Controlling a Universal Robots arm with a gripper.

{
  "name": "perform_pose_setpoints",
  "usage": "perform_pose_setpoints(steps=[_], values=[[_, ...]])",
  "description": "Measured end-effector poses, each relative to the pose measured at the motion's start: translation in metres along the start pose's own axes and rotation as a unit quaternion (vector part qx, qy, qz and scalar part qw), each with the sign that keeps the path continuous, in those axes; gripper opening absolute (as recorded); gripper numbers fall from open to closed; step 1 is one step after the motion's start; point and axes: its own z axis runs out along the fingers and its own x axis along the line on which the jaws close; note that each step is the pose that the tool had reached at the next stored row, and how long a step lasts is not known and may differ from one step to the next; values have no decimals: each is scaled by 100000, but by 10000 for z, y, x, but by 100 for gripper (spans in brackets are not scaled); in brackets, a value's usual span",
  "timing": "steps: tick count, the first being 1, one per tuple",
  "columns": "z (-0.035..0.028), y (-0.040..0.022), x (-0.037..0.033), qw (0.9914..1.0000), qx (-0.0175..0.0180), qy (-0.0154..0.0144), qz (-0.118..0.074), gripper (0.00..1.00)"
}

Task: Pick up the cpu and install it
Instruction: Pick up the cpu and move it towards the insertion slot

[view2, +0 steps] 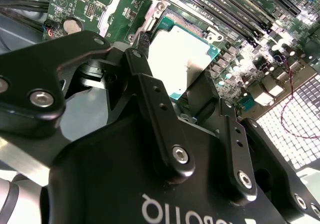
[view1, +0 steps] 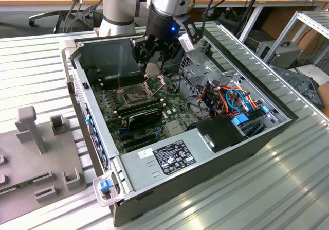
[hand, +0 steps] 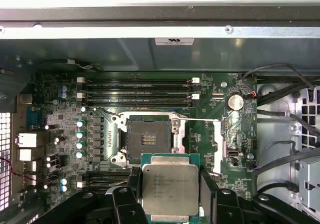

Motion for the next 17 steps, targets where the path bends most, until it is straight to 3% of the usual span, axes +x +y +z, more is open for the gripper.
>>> perform_pose_setpoints(steps=[17], values=[[61, -23, -2, 100000, -2, -5, -8, 55]])
